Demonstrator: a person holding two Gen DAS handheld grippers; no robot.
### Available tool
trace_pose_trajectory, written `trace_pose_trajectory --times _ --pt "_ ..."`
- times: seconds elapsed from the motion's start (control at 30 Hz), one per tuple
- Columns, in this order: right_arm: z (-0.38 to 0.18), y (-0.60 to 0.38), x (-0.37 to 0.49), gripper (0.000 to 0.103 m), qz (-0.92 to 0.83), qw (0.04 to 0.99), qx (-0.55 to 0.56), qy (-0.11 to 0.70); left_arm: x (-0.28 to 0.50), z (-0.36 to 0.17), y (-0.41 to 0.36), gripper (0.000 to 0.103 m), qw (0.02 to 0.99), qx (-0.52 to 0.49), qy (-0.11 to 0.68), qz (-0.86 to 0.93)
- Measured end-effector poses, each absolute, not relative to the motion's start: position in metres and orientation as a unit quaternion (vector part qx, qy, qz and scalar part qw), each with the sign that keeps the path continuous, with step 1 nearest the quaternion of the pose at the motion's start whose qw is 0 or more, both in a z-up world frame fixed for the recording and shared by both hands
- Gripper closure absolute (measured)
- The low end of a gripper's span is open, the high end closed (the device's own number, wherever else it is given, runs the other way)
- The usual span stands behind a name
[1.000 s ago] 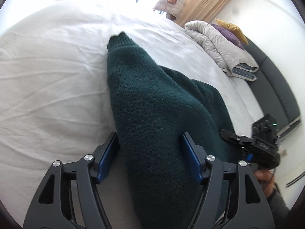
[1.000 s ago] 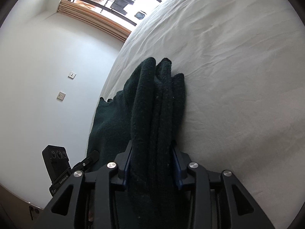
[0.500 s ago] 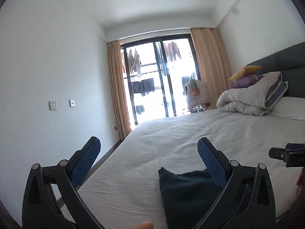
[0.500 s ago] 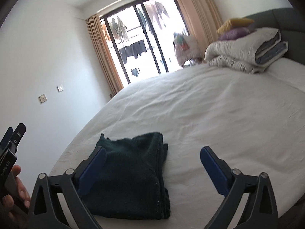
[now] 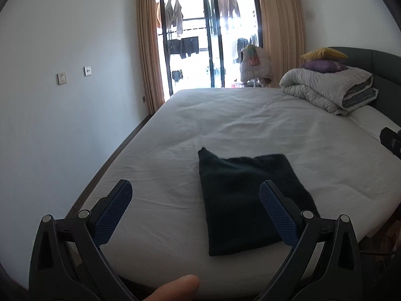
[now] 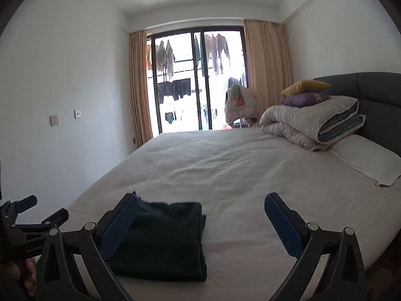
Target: Fold small clothes
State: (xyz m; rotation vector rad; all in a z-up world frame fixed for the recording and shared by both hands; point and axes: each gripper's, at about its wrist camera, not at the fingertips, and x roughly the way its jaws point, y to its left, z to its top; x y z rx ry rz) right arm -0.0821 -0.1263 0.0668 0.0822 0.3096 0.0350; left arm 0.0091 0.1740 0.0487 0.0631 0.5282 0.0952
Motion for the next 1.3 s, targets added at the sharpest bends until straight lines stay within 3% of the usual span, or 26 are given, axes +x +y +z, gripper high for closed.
trace_pose_trajectory --times 0.2,0.57,1.3 --pt "0.032 -0.115 -0.070 0.000 0.016 0.970 0.059 0.237 0.025 0.008 0.176 0.000 0.946 0.006 0.323 0.029" --pt "0.010 -0.088 -0.063 0.000 0.034 0.961 0.024 0.274 0.062 -0.038 0.174 0.000 0.929 0.003 0.369 0.025" --pt "-0.016 -0.080 -0.048 0.000 0.039 0.948 0.017 0.316 0.076 -0.055 0.176 0.000 0.918 -0.007 0.395 0.037"
